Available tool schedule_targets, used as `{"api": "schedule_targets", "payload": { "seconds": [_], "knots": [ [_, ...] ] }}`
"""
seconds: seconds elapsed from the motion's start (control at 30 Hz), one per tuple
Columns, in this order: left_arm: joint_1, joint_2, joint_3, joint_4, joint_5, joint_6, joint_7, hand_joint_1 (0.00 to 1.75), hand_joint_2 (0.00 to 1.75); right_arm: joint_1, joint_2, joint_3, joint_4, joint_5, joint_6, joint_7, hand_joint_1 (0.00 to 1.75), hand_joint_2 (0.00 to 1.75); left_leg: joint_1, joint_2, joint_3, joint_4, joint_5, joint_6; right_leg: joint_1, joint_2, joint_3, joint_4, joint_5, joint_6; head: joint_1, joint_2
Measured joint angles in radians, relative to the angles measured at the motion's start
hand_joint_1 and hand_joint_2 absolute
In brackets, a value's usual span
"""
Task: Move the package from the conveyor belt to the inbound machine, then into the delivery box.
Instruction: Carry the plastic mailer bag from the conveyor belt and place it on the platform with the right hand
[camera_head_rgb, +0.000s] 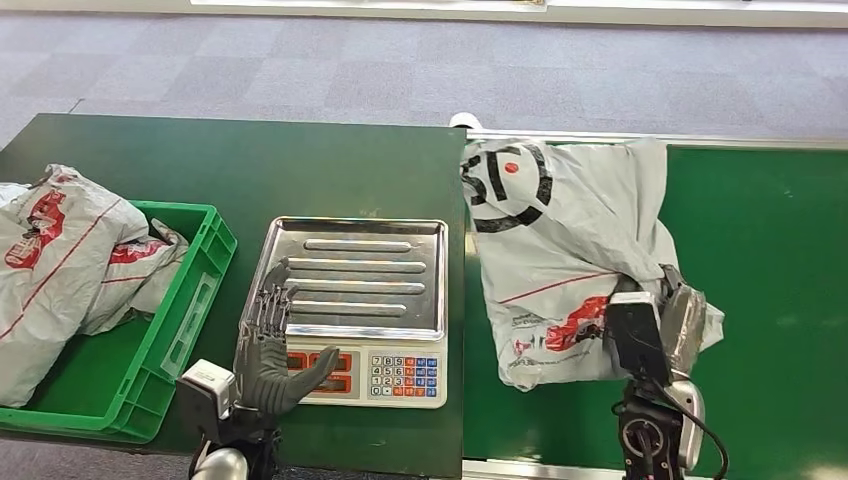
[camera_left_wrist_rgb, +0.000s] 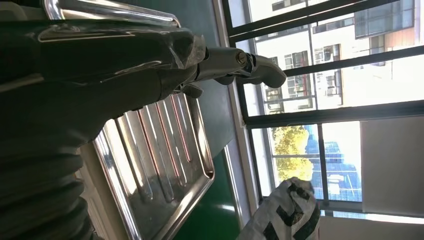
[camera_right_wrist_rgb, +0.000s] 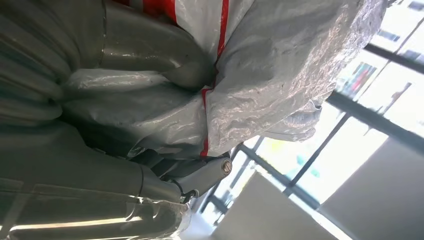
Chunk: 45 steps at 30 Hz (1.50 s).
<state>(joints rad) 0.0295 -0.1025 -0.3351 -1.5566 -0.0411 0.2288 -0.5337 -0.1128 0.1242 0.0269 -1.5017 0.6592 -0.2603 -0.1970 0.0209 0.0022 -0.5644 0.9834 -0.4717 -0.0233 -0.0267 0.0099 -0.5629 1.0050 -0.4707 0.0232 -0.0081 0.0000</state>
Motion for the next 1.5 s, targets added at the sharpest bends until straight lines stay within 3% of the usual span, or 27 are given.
{"api": "schedule_targets", "payload": {
  "seconds": [0.23,0.4,0.73,1.17,1.3,1.5],
  "knots": [
    [-0.054,-0.003,0.053,-0.003,-0.002,0.031,-0.004,0.00,1.75,-0.155,0.030,0.177,0.118,-0.037,0.188,0.028,1.75,1.75,0.001,0.000,0.000,0.000,0.001,0.000,0.001,0.000,0.000,0.001,0.000,0.000,0.000,0.000],
    [-0.069,-0.003,0.108,-0.038,-0.002,0.068,-0.007,0.00,1.75,-0.271,0.057,0.273,0.313,-0.068,0.244,0.017,1.75,1.75,0.001,-0.001,-0.001,0.000,0.001,0.000,0.001,0.000,0.000,0.001,0.000,0.000,0.000,0.000],
    [-0.043,-0.017,0.226,-0.152,-0.025,0.137,-0.024,0.00,1.75,-0.389,0.102,0.374,0.611,-0.086,0.251,-0.024,1.75,1.75,0.001,-0.001,-0.002,0.000,0.001,0.000,0.001,-0.001,-0.002,0.001,0.000,0.000,0.000,0.000],
    [-0.009,-0.039,0.325,-0.224,-0.029,0.146,-0.044,0.00,1.75,-0.438,0.120,0.406,0.725,-0.088,0.223,-0.079,1.75,1.75,0.001,-0.001,-0.002,0.000,0.001,0.000,0.001,-0.001,-0.002,0.001,0.000,0.000,0.000,0.000],
    [-0.009,-0.043,0.332,-0.227,-0.029,0.144,-0.047,0.00,1.75,-0.443,0.122,0.409,0.735,-0.085,0.198,-0.091,0.00,1.75,0.001,-0.001,-0.002,0.000,0.001,0.000,0.001,-0.001,-0.002,0.001,0.000,0.000,0.000,0.000],
    [-0.013,-0.048,0.341,-0.227,-0.020,0.136,-0.052,0.00,1.75,-0.451,0.132,0.408,0.738,-0.084,0.139,-0.124,0.00,1.75,0.001,-0.001,-0.002,0.000,0.001,0.000,0.001,-0.001,-0.002,0.001,0.000,0.000,0.000,0.000]
  ]
}}
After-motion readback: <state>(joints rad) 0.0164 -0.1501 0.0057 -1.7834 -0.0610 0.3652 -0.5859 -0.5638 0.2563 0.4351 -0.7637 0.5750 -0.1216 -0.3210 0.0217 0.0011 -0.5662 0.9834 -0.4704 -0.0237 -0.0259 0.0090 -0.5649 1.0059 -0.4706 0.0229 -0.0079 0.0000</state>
